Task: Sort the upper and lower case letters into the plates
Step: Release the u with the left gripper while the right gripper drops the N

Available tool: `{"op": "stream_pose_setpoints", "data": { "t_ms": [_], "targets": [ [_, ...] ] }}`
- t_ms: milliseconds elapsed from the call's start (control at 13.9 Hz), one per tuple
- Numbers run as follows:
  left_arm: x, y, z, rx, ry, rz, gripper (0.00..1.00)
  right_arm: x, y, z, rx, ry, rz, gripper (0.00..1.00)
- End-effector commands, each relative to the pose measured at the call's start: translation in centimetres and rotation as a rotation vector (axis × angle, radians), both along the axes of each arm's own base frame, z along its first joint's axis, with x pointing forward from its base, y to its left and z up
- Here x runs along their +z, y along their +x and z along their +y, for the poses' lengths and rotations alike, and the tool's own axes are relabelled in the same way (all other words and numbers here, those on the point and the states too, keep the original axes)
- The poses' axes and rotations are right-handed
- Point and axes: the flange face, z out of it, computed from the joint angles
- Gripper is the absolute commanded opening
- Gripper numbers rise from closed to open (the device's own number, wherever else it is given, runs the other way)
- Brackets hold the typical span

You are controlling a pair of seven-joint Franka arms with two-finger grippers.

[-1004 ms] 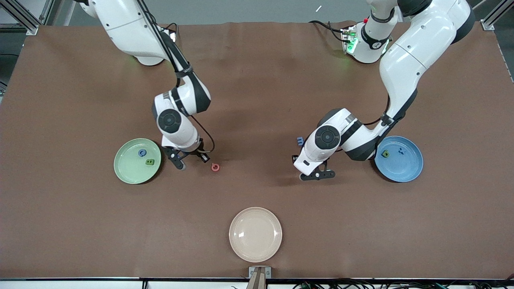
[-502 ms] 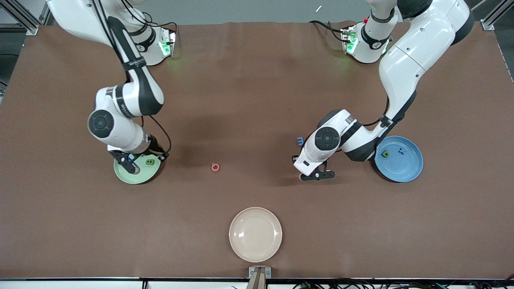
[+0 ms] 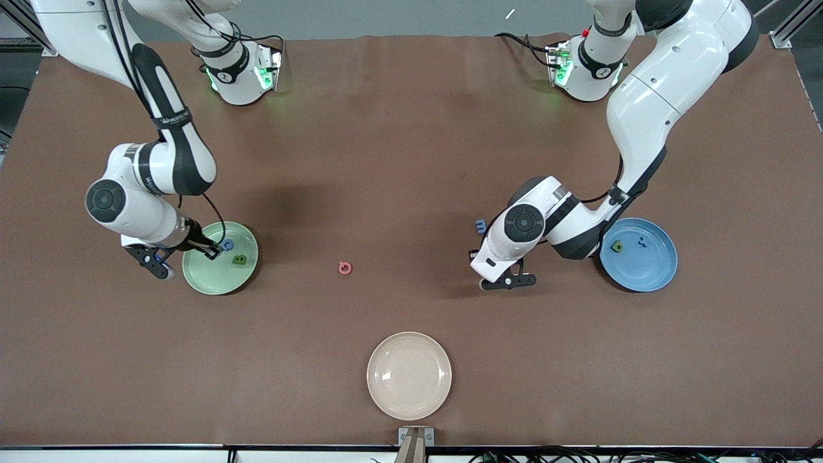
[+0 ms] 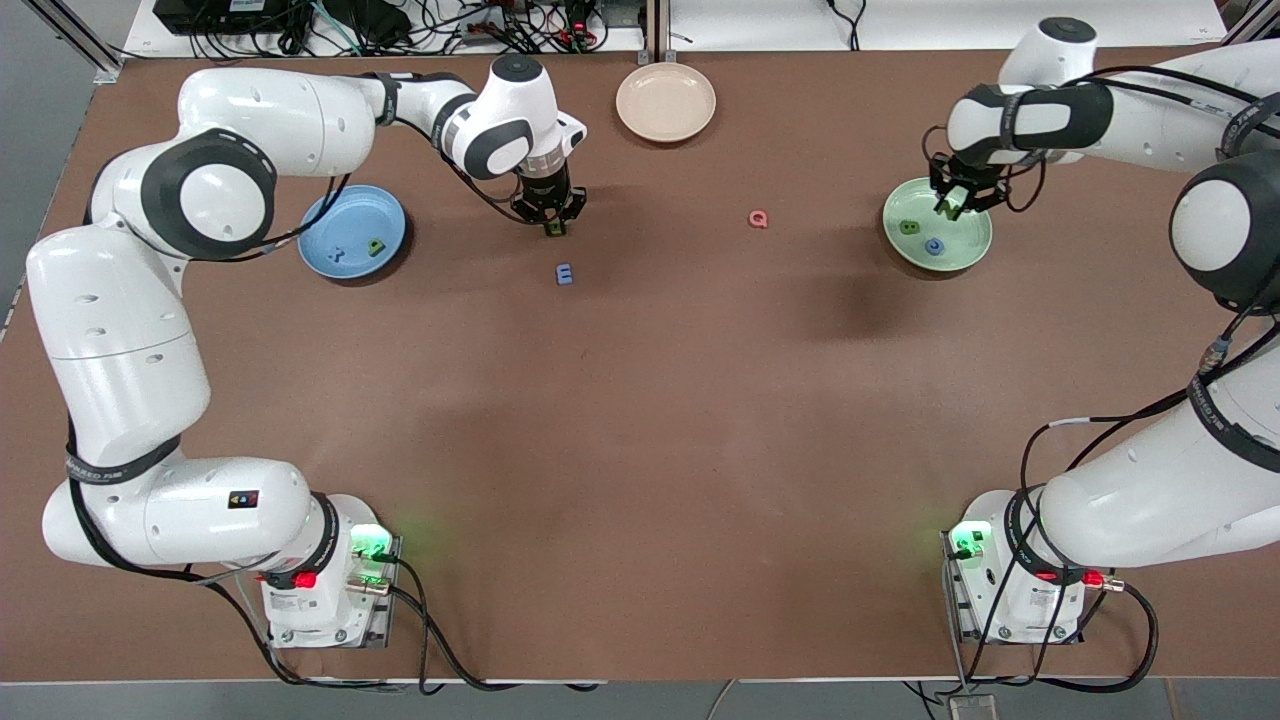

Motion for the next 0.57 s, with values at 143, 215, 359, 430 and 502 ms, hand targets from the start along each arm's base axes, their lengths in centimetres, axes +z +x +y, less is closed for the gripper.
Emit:
{"op": "stream_pose_setpoints", "data": {
  "t_ms": [143,215,359,430,502],
  "targets": [
    [1.9,1.3,1.0,0.035,0.011,-0.042,0.12,-2.1,-1.4,-3.6,0.034,-0.006,-0.037,0.00],
    [2.6,1.7,1.8,0.041,0.018,-0.045,0.12,-2.5,-1.3,-3.4,0.034,-0.006,-0.041,0.00],
    [4.1,2.2,3.8,0.031,0.042,-0.030,0.11,-4.1,-1.2,-3.4,0.030,-0.009,-0.041,0.01],
    [4.5,2.3,5.6,0.011,0.044,-0.012,0.11,-4.6,-1.1,-3.3,0.030,-0.009,-0.043,0.01],
    [5.1,2.3,7.3,-0.007,0.024,-0.001,0.11,-5.0,-1.0,-3.3,0.030,-0.010,-0.043,0.01]
  ]
}}
